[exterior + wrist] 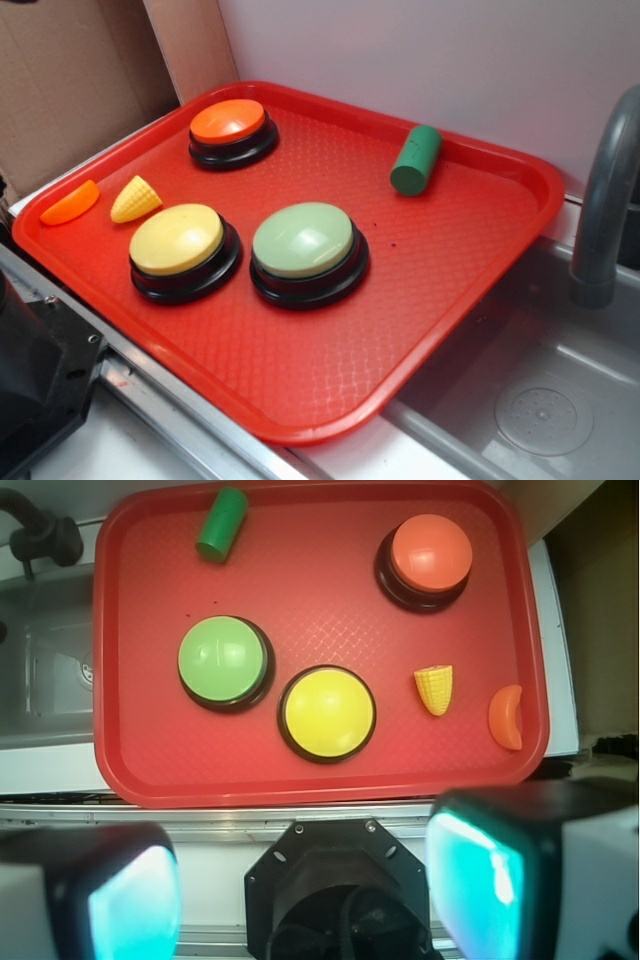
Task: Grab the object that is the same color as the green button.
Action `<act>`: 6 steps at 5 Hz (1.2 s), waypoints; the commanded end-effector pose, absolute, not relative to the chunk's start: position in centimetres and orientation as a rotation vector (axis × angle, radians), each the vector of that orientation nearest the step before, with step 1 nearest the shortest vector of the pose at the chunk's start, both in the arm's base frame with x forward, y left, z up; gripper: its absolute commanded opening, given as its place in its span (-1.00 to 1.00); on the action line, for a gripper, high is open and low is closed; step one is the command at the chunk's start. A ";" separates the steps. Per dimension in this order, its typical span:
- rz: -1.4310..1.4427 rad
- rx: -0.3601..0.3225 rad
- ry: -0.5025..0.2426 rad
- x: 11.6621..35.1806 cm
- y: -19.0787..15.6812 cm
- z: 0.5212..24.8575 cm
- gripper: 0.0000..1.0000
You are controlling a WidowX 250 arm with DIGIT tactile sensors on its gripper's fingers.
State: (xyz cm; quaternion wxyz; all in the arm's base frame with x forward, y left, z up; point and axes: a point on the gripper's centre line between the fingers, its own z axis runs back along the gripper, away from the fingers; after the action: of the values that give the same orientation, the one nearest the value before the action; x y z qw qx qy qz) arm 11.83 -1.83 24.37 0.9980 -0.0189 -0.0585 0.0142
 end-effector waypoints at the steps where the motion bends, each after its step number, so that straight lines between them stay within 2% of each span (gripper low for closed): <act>1: 0.028 -0.038 -0.117 11.8 -1.8 24.4 1.00; 2: 0.057 -0.072 -0.173 13.7 -2.1 23.8 1.00; 4: 0.281 -0.072 -0.242 18.8 -3.4 22.0 1.00; 6: 0.450 0.005 -0.321 24.8 -5.9 17.9 1.00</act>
State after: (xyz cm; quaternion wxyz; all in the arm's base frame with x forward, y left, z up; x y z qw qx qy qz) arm 24.51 -6.22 16.37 0.9647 0.0125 -0.1354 0.2257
